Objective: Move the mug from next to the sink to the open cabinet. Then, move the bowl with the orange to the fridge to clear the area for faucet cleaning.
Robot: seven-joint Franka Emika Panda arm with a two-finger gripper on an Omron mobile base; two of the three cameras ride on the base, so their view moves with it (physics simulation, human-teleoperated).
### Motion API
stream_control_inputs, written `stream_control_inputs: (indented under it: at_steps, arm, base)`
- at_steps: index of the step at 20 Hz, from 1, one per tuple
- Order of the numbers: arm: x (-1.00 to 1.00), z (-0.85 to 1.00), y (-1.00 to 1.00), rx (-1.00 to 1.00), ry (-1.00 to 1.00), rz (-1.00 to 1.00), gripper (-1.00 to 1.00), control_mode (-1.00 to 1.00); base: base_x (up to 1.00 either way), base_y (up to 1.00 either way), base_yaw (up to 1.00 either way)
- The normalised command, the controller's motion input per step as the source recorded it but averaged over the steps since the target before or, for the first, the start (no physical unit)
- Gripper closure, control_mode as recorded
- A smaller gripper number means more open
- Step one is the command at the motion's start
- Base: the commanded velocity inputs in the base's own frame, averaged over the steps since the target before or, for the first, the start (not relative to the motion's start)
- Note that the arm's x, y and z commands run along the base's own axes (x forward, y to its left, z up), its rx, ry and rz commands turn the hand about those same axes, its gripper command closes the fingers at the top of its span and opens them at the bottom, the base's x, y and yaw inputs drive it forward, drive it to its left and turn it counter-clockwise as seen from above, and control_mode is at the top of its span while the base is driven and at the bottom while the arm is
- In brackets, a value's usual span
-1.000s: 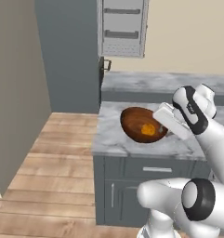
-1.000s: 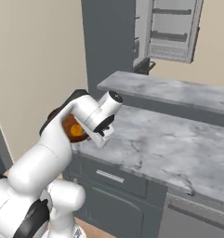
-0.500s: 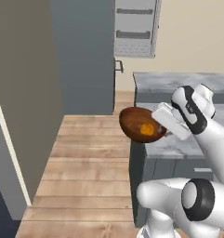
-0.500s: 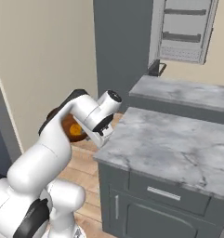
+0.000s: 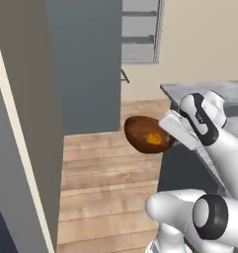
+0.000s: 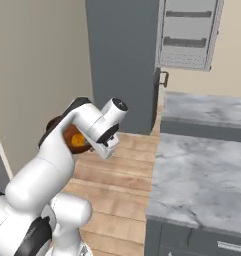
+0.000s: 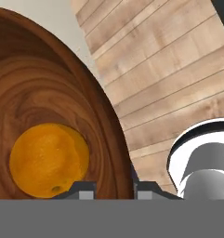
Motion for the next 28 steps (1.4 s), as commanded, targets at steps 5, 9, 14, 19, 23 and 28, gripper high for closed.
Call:
stream_control_inputs:
  at_steps: [5,9,14,19,23,28]
  arm:
    - [0.00,0.00,0.00,0.00,0.00,0.00,1.00,1.00]
    - [0.00,0.00,0.00,0.00,0.00,0.00,1.00,1.00]
    - [0.00,0.00,0.00,0.00,0.00,0.00,1.00,1.00]
    - [0.00,0.00,0.00,0.00,0.00,0.00,1.00,1.00]
    - [0.00,0.00,0.00,0.00,0.00,0.00,1.00,1.00]
    - [0.00,0.00,0.00,0.00,0.00,0.00,1.00,1.00]
  base:
    - [1.00,0.86,-0.45]
    - [1.00,0.82,-0.44]
    - [1.00,0.72,-0.42]
    - [1.00,0.61,-0.38]
    - [1.00,0.52,-0.34]
    - [1.00,0.42,-0.27]
